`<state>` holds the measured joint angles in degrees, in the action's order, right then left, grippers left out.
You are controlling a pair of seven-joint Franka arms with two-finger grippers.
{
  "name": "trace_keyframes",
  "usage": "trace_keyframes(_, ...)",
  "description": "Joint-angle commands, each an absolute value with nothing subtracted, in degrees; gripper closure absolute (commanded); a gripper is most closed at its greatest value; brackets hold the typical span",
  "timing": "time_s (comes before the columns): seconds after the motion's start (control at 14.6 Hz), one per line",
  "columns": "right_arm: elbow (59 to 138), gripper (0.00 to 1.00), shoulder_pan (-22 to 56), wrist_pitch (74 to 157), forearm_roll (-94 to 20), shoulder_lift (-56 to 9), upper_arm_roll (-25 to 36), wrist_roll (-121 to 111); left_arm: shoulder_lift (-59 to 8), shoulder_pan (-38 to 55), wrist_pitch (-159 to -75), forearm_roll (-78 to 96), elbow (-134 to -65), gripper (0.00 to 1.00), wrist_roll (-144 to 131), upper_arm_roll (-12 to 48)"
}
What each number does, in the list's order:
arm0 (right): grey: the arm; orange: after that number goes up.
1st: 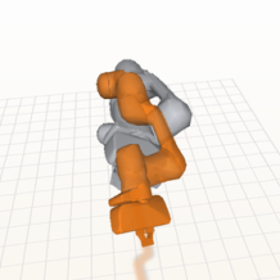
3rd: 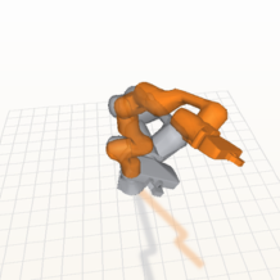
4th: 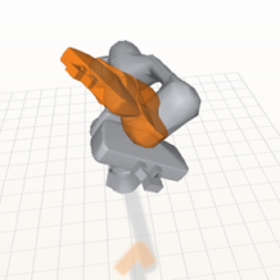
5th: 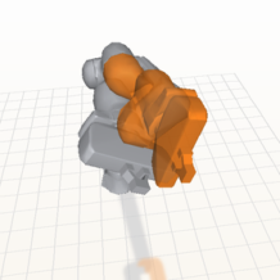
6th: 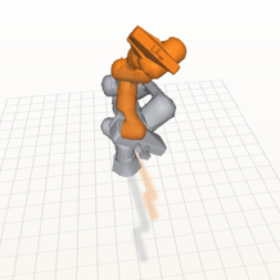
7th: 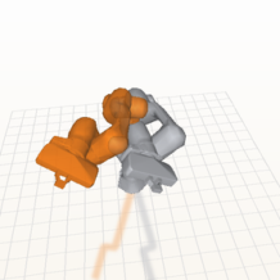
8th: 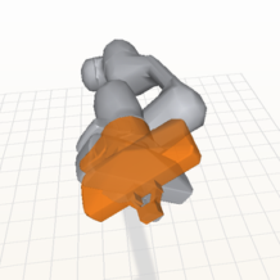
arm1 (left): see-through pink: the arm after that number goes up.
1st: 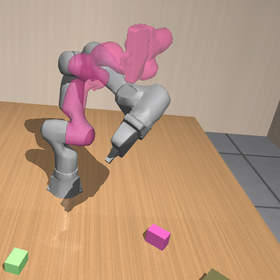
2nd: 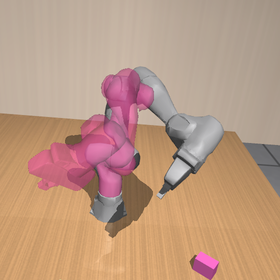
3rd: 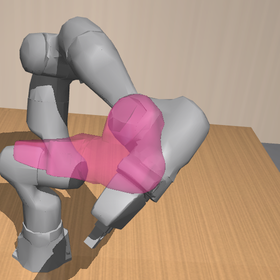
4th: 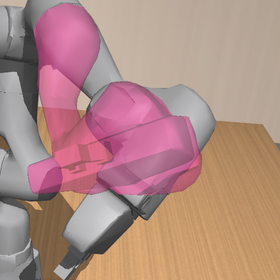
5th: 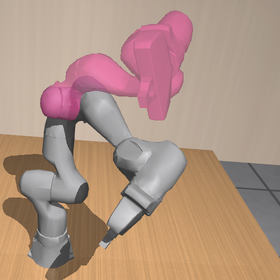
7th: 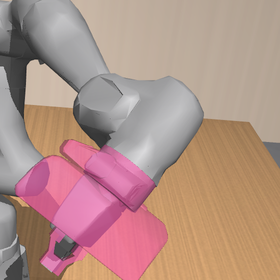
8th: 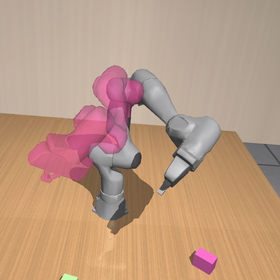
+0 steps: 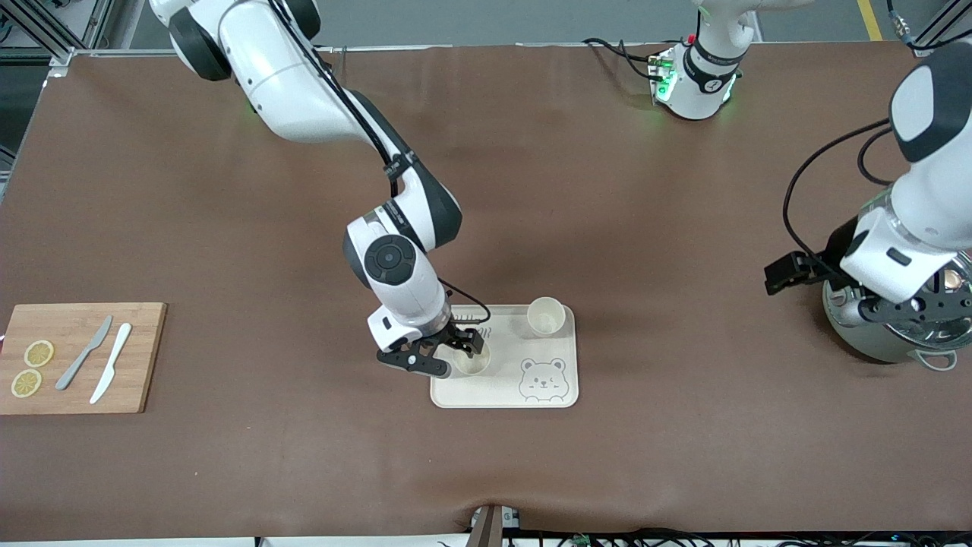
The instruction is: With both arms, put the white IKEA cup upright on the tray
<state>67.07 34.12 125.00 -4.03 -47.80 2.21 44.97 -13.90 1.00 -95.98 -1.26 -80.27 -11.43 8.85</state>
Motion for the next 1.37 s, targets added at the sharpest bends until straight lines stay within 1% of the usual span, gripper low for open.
trace_keyframes(0.0,68.7,0.0,31.7,116.2,-4.0,-39.8,1.6,41.1,-9.9,2.1,-92.6,-2.5,-81.6,0.0,-7.9,8.3)
trace_keyframes(0.27,70.0,0.0,29.9,102.6,-4.1,-29.7,1.6,38.7,-6.7,1.7,-87.3,-2.4,-81.8,0.0,-4.7,8.3)
trace_keyframes(0.48,74.2,0.0,28.0,94.2,-4.1,-20.2,1.7,34.4,-3.6,1.6,-87.2,-1.8,-84.1,0.0,-4.3,8.3)
trace_keyframes(0.62,79.1,0.0,25.9,92.0,-4.0,-13.9,1.7,30.9,-1.6,1.4,-87.2,-1.8,-85.2,0.0,-4.0,8.2)
trace_keyframes(0.82,84.8,0.0,21.8,89.4,-3.8,-5.6,1.8,24.1,0.7,1.0,-87.9,2.2,-86.1,0.0,-2.7,5.3)
trace_keyframes(1.03,85.6,0.0,14.7,85.6,-3.8,-2.6,1.8,15.9,0.6,1.3,-89.4,3.8,-85.4,0.0,-1.2,2.9)
trace_keyframes(1.23,85.6,0.0,6.4,85.3,-3.6,-2.4,1.8,5.1,0.0,1.6,-91.9,2.7,-85.3,0.0,-0.1,2.8)
trace_keyframes(1.3,85.6,0.0,4.9,85.3,-2.6,-2.5,1.8,3.8,0.0,1.8,-92.5,1.6,-85.3,0.0,2.6,2.8)
